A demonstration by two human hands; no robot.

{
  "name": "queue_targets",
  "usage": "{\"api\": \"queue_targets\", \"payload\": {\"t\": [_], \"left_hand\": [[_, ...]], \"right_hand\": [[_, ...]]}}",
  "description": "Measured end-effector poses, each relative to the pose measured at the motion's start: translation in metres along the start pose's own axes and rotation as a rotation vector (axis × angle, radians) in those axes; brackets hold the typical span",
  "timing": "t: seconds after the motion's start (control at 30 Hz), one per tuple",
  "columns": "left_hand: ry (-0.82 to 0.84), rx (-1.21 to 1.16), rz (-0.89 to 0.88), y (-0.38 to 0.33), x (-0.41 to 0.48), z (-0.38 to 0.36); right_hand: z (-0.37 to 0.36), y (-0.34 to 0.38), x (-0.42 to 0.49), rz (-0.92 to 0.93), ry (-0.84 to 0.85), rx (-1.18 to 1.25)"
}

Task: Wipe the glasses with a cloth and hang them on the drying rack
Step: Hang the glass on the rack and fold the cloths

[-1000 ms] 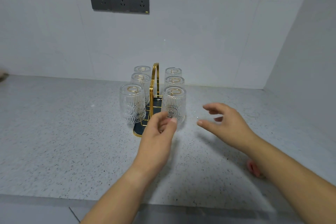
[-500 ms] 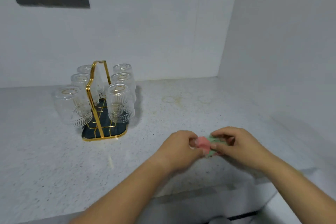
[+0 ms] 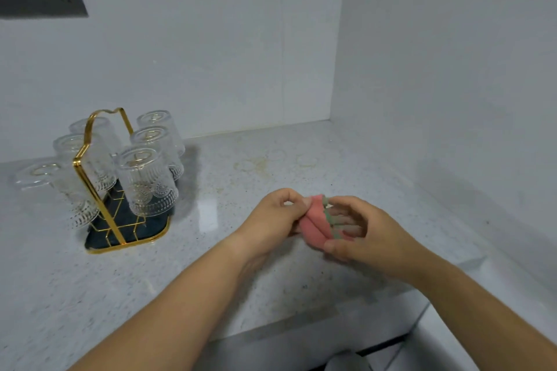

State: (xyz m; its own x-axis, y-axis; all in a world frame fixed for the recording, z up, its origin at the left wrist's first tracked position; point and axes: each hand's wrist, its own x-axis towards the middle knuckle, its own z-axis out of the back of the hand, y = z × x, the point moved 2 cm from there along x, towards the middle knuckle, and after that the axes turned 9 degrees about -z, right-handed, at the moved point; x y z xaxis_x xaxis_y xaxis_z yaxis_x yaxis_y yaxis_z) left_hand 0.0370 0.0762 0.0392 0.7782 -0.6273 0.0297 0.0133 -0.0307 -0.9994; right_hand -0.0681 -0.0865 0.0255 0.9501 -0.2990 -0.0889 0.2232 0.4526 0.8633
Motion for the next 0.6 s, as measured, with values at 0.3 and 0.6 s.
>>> {"api": "queue_targets", "payload": {"t": [0.3,0.6], "left_hand": [[0.128,0.074,-0.081,-0.02,0.017,-0.04],[0.448,0.418,-0.049,-0.016,0.032,-0.054]], "right_hand": [[0.03,0.008,-0.013,0.053,-0.191,0.289],[0.056,-0.013,-0.017,-0.144,-0.399,0.614]]}}
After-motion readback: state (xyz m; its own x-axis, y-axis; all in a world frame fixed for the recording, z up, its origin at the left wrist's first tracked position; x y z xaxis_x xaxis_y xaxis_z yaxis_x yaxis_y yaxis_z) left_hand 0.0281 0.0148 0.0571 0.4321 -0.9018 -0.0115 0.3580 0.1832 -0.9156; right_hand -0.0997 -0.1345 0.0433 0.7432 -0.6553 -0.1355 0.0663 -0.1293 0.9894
